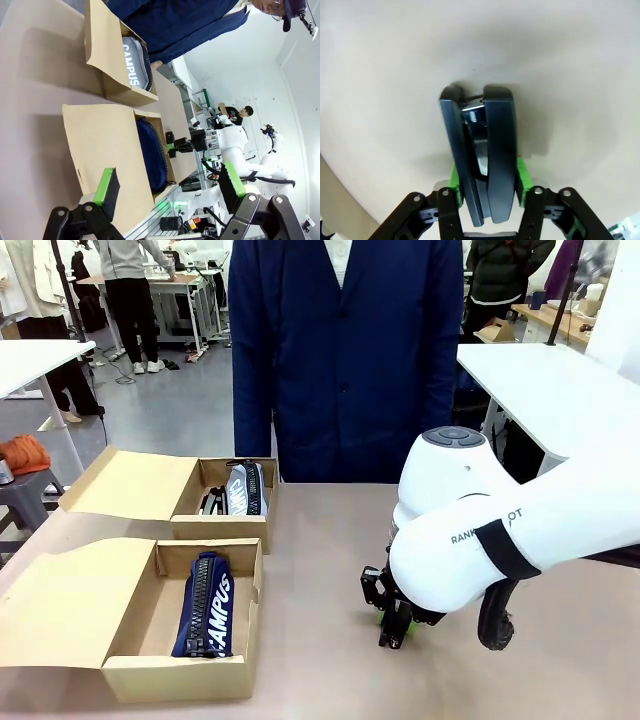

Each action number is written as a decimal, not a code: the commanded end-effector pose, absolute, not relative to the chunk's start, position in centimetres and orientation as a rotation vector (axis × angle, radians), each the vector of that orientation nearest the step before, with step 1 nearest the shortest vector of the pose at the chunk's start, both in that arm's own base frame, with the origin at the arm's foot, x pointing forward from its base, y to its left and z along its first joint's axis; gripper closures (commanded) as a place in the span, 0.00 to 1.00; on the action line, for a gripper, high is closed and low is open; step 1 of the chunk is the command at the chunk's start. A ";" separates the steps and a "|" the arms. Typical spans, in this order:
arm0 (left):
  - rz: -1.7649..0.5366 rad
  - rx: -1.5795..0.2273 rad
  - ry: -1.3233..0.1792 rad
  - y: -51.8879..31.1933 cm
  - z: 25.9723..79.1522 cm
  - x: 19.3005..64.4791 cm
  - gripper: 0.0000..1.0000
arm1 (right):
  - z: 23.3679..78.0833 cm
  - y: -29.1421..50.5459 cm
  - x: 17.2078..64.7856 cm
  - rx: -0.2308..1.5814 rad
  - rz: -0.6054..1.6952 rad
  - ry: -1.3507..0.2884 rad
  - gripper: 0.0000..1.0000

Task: Place items inside the box.
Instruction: Pick up a Pencil pouch or Stapler and place it inside the Mailer Box closest to the robot.

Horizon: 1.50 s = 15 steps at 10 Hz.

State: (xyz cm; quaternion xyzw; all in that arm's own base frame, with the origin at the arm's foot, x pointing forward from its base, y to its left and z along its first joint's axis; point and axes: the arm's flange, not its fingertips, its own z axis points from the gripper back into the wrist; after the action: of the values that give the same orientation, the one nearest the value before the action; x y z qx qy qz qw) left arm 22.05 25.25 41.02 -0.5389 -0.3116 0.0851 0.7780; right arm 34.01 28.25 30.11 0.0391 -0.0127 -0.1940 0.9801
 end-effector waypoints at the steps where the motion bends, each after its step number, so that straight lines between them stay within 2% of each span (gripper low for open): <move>1: 0.171 -1.175 -0.701 25.2 41.1 22.0 0.00 | 31.1 28.0 33.7 0.084 -0.360 0.002 1.00; 3: 0.171 -1.175 -0.701 25.2 41.1 22.0 0.00 | 31.7 27.9 33.2 0.079 -0.349 -0.006 1.00; 5: 0.171 -1.175 -0.701 25.2 41.1 22.0 0.00 | 34.7 26.8 30.7 0.132 -0.301 -0.014 1.00; 7: 0.171 -1.175 -0.701 25.2 41.1 22.0 0.00 | 39.7 25.0 25.2 0.323 -0.110 0.122 1.00; 9: 0.171 -1.175 -0.701 25.2 41.1 22.0 0.00 | 41.1 26.3 22.2 0.408 -0.007 0.045 1.00; 11: 0.171 -1.175 -0.701 25.2 41.1 22.0 0.00 | 41.3 29.4 22.9 0.611 0.147 0.035 1.00; 12: 0.171 -1.175 -0.701 25.2 41.1 22.0 0.00 | 41.3 29.2 23.9 0.602 0.130 0.061 1.00; 15: 0.171 -1.175 -0.701 25.2 41.1 22.0 0.00 | 42.1 18.4 24.1 0.741 0.091 0.068 1.00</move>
State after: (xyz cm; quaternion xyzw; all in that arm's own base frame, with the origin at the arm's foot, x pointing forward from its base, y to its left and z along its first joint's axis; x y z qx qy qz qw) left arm 22.05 25.25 41.02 -0.5388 -0.3117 0.0851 0.7780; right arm 27.86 25.80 44.65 0.3330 0.0254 0.0444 0.9415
